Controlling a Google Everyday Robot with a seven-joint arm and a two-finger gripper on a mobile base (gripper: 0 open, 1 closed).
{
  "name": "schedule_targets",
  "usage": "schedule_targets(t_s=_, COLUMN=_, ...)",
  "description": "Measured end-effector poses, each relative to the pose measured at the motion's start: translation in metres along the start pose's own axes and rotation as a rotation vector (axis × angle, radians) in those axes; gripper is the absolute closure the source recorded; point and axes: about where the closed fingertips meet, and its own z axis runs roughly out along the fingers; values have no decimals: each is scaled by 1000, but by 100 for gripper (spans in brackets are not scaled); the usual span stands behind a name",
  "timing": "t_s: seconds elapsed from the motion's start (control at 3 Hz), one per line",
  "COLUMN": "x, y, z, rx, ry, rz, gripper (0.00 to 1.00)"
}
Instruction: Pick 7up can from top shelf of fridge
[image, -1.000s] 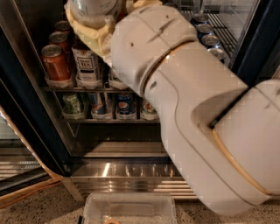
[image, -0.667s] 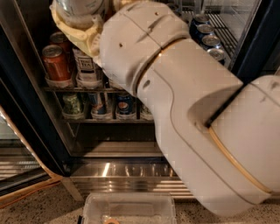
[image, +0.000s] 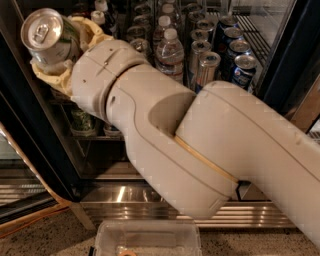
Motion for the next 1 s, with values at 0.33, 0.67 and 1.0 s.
schedule_targets(t_s=0.33, x=-6, y=-10, z=4, rx=-66, ry=-2, rz=129, gripper=100)
schedule_targets(t_s=0.67, x=-10, y=-27, z=-11, rx=-86, ry=-16, rz=194, gripper=100)
schedule_targets(t_s=1.0, x=-10, y=-22, z=-6, rx=-163, ry=-18, rz=256, gripper=100)
